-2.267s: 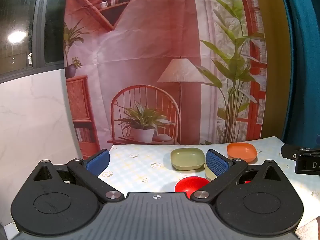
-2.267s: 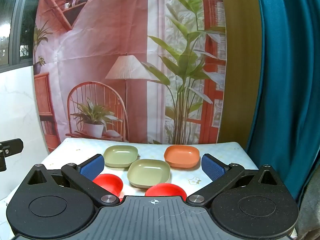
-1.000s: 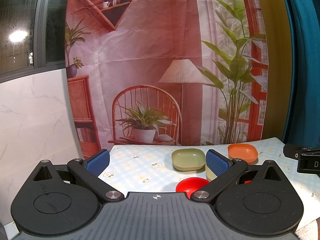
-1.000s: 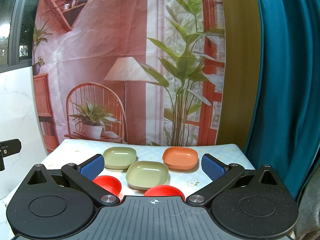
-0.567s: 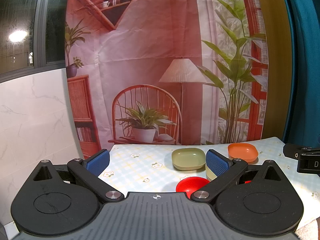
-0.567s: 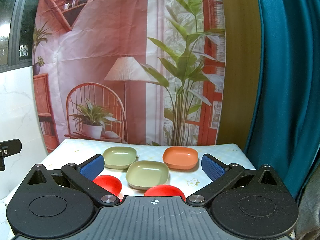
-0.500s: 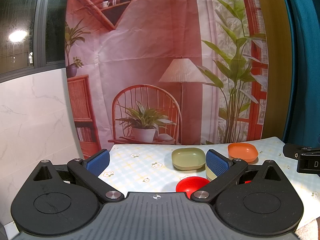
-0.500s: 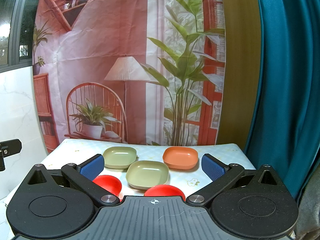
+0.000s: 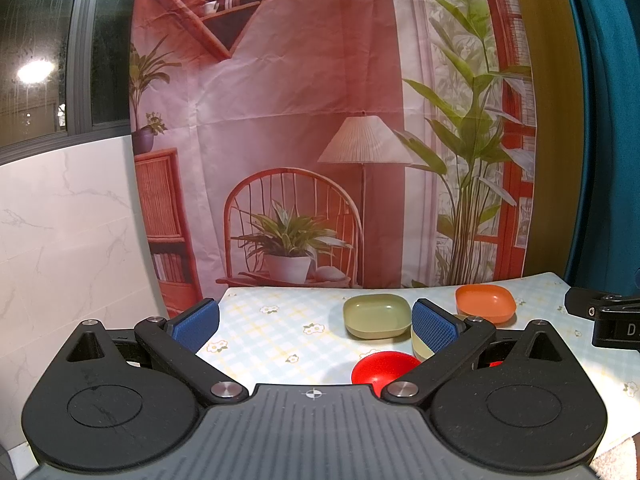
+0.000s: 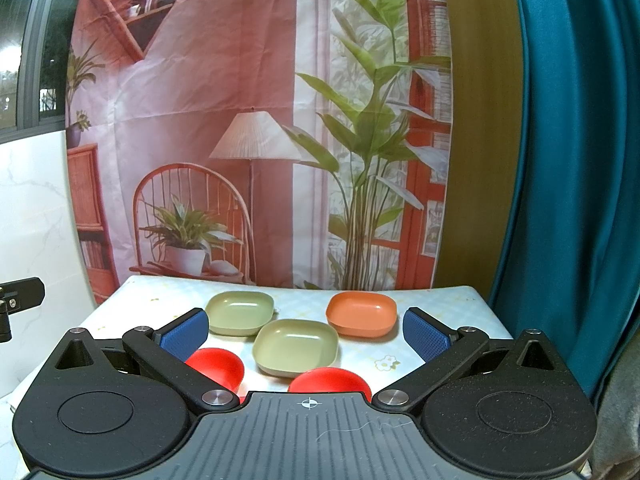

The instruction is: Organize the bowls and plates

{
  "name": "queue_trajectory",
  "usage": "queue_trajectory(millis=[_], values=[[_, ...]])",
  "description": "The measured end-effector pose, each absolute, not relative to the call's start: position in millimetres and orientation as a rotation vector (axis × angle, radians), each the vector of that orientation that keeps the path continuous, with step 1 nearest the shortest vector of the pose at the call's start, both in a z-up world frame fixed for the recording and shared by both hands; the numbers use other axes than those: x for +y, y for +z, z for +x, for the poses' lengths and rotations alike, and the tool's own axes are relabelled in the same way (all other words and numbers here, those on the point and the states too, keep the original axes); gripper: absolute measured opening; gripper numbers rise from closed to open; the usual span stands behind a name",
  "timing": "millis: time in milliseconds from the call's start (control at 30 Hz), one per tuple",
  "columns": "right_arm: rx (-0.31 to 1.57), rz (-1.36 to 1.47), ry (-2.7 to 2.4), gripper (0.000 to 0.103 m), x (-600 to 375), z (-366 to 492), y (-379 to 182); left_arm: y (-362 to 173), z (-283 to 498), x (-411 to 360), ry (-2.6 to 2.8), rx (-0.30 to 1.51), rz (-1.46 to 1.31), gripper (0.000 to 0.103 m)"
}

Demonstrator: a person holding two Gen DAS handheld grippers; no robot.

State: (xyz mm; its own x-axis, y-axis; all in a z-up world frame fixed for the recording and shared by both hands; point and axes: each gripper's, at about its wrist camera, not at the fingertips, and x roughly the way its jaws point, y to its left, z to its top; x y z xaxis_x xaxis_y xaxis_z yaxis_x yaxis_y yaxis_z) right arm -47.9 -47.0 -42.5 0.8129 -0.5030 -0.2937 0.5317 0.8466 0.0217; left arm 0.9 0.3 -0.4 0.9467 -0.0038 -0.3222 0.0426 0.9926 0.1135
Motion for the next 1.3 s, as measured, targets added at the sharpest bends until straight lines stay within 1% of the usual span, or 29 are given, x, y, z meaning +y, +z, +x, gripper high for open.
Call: queue_trajectory(millis=[767, 967, 1100, 1300], values=[[0.276, 0.135, -0.515, 0.103, -53, -42, -42, -5, 6, 4, -0.01, 0.358, 0.115, 0.103], [0.21, 0.181, -0.459, 0.103, -79, -36, -46, -10, 32, 2, -0.018, 0.385, 0.137, 0.103], [0.169, 0.212, -0.392, 0.103, -97, -22, -54, -25, 52, -1, -0.02, 0.377, 0.16, 0.103], [0.231, 0.203, -0.415, 0.103, -112, 12, -80, -51, 82, -1, -0.051, 0.425, 0.063, 0.103]])
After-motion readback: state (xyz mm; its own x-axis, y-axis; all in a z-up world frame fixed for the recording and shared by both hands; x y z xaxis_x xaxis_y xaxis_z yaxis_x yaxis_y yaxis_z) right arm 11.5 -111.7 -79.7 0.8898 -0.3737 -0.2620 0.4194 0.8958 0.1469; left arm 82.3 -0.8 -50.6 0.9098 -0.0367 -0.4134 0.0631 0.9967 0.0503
